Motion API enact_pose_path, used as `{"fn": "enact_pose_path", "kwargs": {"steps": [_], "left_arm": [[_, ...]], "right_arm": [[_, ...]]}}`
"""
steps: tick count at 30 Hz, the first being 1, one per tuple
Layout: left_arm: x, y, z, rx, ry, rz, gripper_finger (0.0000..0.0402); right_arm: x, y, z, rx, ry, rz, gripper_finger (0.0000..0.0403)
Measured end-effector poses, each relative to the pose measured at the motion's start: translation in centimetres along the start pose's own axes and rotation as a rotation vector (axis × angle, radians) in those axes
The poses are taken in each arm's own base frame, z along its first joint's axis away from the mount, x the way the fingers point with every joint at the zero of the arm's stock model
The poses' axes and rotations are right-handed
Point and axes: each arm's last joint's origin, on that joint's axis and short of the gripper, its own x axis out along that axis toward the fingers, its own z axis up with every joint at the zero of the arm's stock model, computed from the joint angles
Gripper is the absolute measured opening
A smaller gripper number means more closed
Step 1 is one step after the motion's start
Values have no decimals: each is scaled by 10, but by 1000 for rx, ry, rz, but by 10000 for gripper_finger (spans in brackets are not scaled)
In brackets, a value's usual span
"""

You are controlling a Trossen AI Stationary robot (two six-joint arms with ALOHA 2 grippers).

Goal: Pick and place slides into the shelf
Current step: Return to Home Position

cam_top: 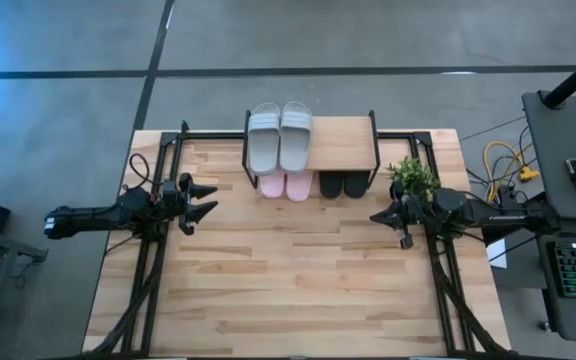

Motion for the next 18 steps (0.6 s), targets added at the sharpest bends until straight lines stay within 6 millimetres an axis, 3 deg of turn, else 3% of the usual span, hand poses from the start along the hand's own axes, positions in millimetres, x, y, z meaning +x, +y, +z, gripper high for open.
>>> {"fn": "enact_pose_path", "kwargs": {"steps": [18], "left_arm": [[0, -3, -1, -3, 10, -27, 221]], "right_arm": [[0, -1, -8, -7, 57, -26, 9]]}}
